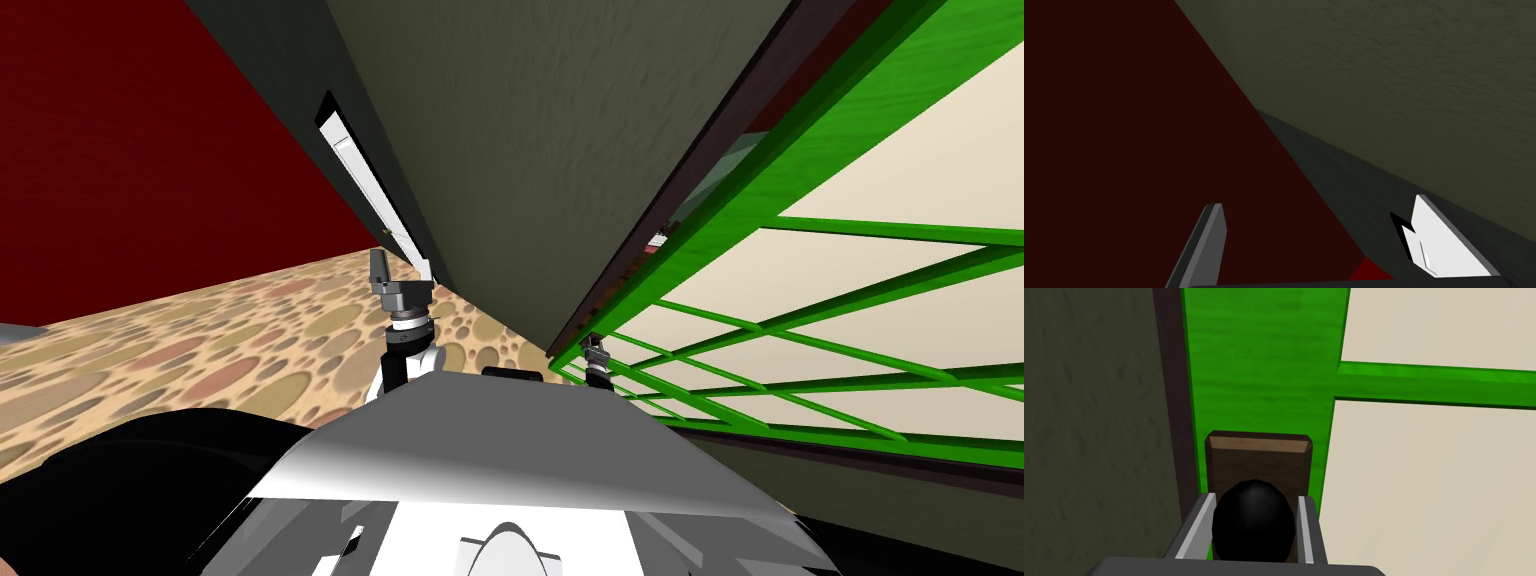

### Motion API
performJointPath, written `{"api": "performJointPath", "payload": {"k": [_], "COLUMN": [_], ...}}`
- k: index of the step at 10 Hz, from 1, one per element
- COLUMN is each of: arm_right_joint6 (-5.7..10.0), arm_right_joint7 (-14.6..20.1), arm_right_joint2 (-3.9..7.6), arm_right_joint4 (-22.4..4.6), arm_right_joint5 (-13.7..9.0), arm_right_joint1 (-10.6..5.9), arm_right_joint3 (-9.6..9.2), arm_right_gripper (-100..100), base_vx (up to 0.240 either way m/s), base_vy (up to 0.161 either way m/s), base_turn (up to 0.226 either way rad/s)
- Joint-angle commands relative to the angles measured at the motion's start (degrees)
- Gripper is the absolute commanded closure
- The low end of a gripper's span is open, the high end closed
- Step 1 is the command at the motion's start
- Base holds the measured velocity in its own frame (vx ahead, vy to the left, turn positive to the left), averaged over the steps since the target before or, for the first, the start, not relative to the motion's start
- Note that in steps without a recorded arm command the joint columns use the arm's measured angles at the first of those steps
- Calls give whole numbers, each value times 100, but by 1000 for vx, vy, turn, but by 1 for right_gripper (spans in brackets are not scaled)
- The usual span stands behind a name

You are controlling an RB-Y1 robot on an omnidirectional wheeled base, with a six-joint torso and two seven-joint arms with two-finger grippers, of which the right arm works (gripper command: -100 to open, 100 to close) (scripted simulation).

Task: Pull the door open

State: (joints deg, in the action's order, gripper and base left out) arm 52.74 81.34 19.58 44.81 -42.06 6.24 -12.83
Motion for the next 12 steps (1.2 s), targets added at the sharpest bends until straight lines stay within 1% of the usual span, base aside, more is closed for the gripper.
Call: {"api": "performJointPath", "payload": {"k": [1, 2, 3, 4, 7, 8, 10, 11, 12], "arm_right_joint6": [9, 31, 39, 57, 118, 147, 181, 153, 232], "arm_right_joint7": [4, 106, 135, 198, 409, 508, 626, 578, 686], "arm_right_joint2": [-1, 75, 96, 141, 294, 365, 450, 423, 495], "arm_right_joint4": [4, 41, 52, 76, 157, 195, 240, 219, 228], "arm_right_joint5": [-1, 44, 57, 84, 174, 216, 266, 246, 306], "arm_right_joint1": [1, 49, 63, 92, 191, 237, 292, 277, 340], "arm_right_joint3": [2, -105, -134, -197, -409, -507, -625, -582, -696], "arm_right_gripper": [100, 100, 100, 100, 100, 100, 100, 100, 100], "base_vx": [0, -117, -184, -193, -209, -216, -198, -91, -135], "base_vy": [0, -13, -14, -2, -6, -4, -27, -4, -7], "base_turn": [0, 90, 97, 71, 85, 95, 95, 22, 75]}}
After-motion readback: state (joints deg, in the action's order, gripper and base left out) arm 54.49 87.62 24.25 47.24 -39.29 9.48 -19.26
